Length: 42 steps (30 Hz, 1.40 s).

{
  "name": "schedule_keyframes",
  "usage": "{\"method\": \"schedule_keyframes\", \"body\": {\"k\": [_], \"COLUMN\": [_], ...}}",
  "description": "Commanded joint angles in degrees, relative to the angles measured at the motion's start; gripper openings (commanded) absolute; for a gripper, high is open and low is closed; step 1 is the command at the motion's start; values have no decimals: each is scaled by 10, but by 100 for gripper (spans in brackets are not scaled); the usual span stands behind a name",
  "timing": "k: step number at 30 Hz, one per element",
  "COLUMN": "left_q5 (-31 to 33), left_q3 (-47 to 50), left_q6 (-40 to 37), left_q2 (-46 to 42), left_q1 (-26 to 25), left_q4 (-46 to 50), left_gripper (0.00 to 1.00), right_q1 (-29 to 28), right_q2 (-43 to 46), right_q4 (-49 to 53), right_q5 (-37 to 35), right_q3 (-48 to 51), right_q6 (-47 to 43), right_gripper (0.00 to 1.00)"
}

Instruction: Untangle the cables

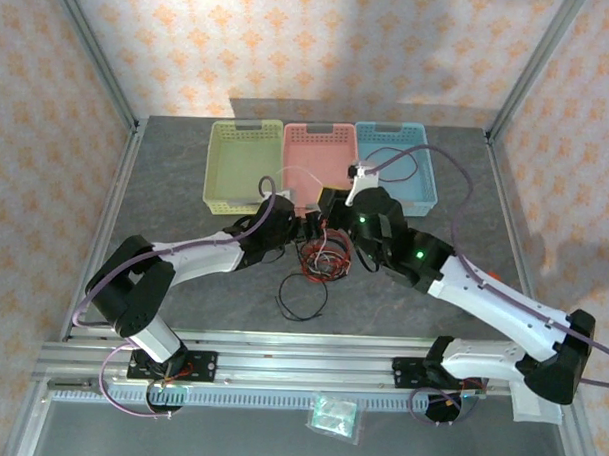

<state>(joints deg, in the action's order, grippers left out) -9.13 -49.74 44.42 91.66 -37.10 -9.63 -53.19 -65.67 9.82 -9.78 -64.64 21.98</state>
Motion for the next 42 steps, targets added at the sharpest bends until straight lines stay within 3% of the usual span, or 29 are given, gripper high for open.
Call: {"method": "schedule_keyframes", "body": {"k": [1, 11, 16, 20, 25, 32, 36, 42], "left_q5": [55, 3, 14, 60, 168, 211, 180, 131], "left_q3": [-27, 12, 29, 42, 54, 53, 69, 55], "left_q6": [-41, -60, -59, -58, -45, -63, -62, -96], "left_q2": [-10, -24, -9, -26, -97, -174, -208, -221], "left_q1": [1, -4, -26, -37, -34, 12, 57, 70], "left_q4": [52, 2, -5, 7, 45, 86, 80, 61], "left_gripper": [96, 96, 97, 97, 96, 99, 99, 99], "right_q1": [4, 9, 9, 10, 11, 35, 66, 124], "right_q2": [15, -8, -17, -37, -65, -163, -223, -317], "right_q4": [-22, -44, -48, -38, -23, 71, 99, 120], "right_q5": [-36, -59, -61, -77, -121, -166, -163, -100], "right_q3": [-38, -99, -121, -144, -176, -304, -363, -441], "right_q6": [-36, -81, -94, -103, -125, -154, -169, -164], "right_gripper": [0, 0, 0, 0, 0, 0, 0, 0]}}
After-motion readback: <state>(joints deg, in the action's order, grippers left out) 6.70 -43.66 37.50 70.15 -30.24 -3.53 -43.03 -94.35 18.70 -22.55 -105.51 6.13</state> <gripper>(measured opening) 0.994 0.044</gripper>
